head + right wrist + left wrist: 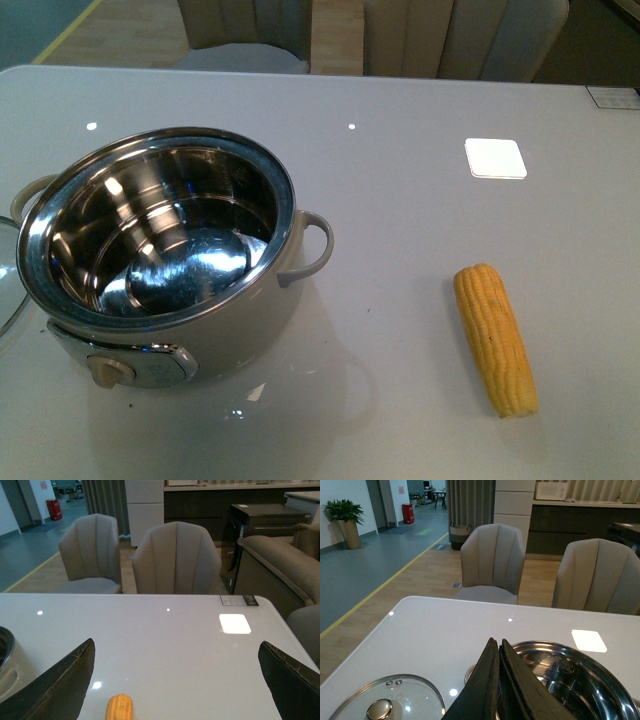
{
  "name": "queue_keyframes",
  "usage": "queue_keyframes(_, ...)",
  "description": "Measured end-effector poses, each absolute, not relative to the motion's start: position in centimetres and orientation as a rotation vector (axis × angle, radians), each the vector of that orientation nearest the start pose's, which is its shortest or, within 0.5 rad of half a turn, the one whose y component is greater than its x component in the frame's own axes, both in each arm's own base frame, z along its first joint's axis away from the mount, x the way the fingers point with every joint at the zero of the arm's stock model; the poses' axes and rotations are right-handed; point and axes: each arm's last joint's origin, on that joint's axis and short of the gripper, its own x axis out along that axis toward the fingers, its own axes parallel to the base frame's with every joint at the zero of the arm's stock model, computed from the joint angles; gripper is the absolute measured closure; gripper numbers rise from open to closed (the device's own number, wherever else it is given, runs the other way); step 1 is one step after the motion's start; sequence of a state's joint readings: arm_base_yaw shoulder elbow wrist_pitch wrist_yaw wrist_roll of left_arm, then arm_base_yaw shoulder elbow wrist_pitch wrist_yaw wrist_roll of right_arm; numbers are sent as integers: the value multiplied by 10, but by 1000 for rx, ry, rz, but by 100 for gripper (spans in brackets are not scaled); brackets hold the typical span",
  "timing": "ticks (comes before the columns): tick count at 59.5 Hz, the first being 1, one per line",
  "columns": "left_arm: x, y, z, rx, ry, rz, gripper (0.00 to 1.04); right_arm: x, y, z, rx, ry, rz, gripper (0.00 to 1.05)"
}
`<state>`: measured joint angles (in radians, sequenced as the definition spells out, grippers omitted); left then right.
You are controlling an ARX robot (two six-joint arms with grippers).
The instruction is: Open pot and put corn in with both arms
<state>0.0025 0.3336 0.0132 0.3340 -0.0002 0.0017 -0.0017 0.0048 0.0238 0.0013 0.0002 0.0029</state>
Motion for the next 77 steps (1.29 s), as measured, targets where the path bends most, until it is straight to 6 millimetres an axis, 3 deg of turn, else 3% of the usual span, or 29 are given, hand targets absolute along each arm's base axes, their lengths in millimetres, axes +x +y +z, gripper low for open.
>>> queue_keyframes(52,97,0,168,2,-8,3,101,96,0,171,3,-20,-2,9)
queue_keyframes(77,97,0,168,1,-9,3,25,96,0,171,3,-20,-2,9)
